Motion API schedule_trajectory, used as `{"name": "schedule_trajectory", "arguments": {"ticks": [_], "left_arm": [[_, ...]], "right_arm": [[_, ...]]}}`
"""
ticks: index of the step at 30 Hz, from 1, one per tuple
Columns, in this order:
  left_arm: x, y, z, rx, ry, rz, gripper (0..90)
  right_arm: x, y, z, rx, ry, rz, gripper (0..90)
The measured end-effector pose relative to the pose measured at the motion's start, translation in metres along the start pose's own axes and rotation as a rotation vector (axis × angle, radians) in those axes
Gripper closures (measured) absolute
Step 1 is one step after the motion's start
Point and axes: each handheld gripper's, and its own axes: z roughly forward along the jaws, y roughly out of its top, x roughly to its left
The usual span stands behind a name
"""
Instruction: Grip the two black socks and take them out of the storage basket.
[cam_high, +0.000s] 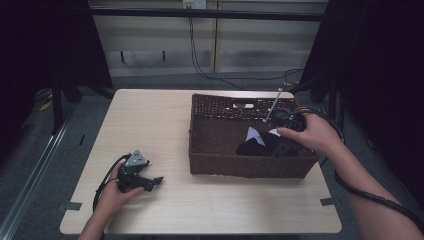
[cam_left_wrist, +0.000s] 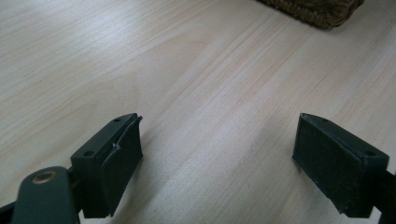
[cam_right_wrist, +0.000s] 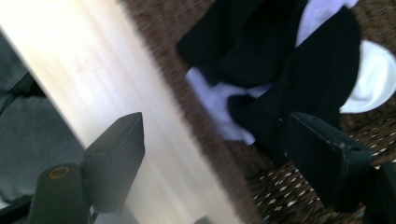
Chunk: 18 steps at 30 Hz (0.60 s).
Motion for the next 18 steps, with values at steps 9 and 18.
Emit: {"name": "schedule_trajectory", "arguments": {"ticks": [9, 18], "left_arm": [[0.0, 0.0, 0.0, 0.0, -0.003, 0.002, 14.7], [0.0, 0.0, 0.0, -0.003, -0.005, 0.003, 14.7]], "right_arm": [[-0.031, 0.016, 0.026, -0.04, 0.003, 0.1, 17.6], [-0.031, 0.03, 0.055, -0.051, 0.002, 0.146, 20.4]]}}
